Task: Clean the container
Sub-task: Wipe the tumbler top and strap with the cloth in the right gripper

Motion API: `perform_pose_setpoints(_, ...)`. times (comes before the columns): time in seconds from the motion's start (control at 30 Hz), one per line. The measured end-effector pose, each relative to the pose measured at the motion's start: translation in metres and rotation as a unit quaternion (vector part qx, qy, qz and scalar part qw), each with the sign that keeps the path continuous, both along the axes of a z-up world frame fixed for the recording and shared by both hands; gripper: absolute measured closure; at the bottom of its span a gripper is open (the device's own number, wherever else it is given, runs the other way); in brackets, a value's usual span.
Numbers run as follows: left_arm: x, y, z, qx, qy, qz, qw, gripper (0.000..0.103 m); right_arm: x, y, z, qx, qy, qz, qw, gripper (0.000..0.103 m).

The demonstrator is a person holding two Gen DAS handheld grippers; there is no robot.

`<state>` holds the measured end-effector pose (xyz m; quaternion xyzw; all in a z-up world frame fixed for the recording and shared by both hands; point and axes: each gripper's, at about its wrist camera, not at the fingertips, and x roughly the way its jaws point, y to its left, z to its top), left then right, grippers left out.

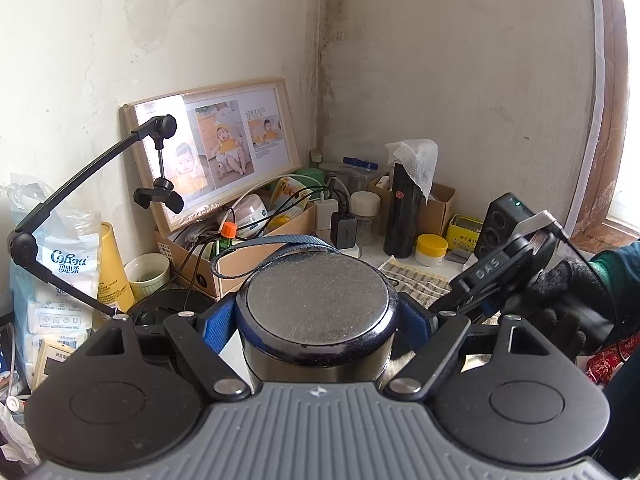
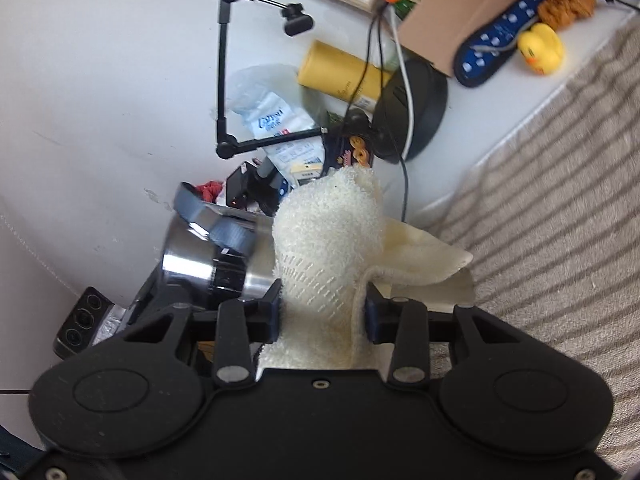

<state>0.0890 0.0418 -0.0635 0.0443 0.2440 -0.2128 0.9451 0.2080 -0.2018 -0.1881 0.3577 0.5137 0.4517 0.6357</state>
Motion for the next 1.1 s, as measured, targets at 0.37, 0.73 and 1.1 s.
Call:
perform_pose_setpoints(0.37,0.003,-0.003,0.001,0.011,0.003,-0.019,0.9998,0.021,0.025,0.009,-0.041,-0.052,0.022,0.027,0.998,0.065)
perform_pose_setpoints(0.73,0.018,0.010,0.006,0.028,0.029,-0.096,0.9946,0.021,0.030,0.013,-0.081,-0.077,0.068,0.009,0.995,0.064)
perform_pose_setpoints(1.1,0.017,-0.030,0.013,0.039,0.081,0.093,0.9916,0.020,0.016,0.013,-0.059,-0.090,0.031,0.008,0.995,0.064)
